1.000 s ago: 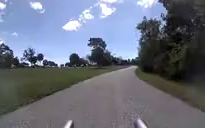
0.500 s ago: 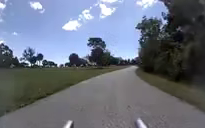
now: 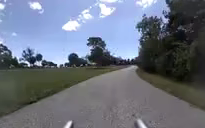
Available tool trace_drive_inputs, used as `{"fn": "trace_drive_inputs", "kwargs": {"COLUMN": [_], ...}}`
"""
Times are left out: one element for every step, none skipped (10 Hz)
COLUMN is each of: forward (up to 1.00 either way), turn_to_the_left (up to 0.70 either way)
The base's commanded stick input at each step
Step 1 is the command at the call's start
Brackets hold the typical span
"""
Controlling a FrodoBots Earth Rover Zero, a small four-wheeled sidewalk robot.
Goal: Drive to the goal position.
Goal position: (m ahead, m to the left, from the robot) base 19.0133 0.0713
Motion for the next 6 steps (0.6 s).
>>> {"fn": "trace_drive_inputs", "kwargs": {"forward": [0.50, 0.50, 0.50, 0.50, 0.50, 0.50], "turn_to_the_left": [-0.25, -0.24, -0.18, -0.06, 0.00, 0.00]}}
